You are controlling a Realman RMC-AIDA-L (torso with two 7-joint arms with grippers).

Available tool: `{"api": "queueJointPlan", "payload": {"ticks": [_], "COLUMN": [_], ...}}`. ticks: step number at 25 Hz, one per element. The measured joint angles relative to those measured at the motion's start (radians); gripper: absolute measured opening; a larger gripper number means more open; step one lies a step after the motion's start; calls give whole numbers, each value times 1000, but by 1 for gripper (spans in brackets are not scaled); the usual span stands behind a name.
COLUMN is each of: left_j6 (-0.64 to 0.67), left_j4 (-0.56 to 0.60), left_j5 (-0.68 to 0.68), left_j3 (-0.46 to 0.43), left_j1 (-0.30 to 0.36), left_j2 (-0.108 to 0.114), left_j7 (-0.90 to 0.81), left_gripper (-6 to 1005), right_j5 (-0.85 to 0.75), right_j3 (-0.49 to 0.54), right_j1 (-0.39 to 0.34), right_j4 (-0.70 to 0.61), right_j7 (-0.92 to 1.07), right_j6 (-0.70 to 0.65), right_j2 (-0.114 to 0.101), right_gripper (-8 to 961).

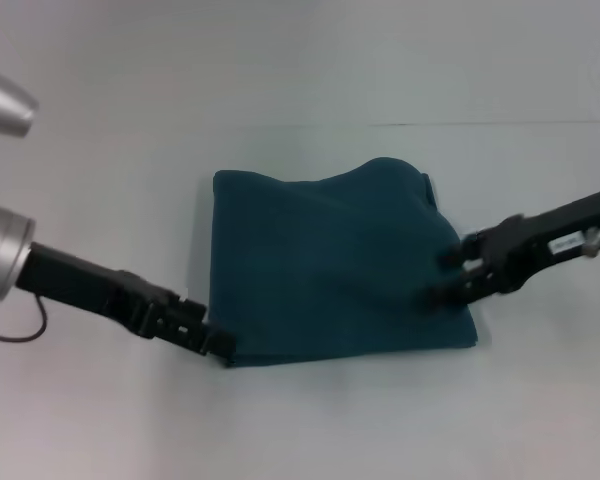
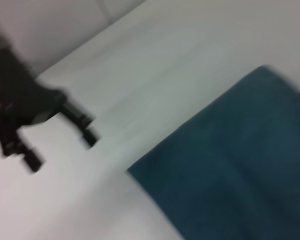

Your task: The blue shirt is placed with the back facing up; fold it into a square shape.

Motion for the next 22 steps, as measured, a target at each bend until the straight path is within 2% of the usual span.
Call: {"api": "queueJointPlan", "payload": {"ticks": [3,5,8,11,15,22], "left_j6": [-25,-77,-152,-164,-166,-170], "left_j4": [12,38,83,101,97,96], "left_j5": [5,11,14,11,14,14], "left_j3": [19,36,81,95,98,143], "left_j1": [-19,-22,-10,-12,-25,-27], "left_j2": [-17,-42,-83,-106,-109,-109], "left_j7": [2,7,27,47,48,43], "left_gripper": [962,962,962,961,961,949], "right_j5": [0,1,5,5,7,43], "right_j3": [-16,-9,2,15,59,115], "right_j1": [2,-10,-32,-59,-88,-102], "right_j4": [-1,-3,-2,-7,-13,-19], "right_j7": [12,22,30,34,32,3], "right_j6": [-2,0,2,-4,-10,-36], "right_j2": [14,16,11,3,-11,-14], "right_gripper": [921,919,917,916,917,915]}}
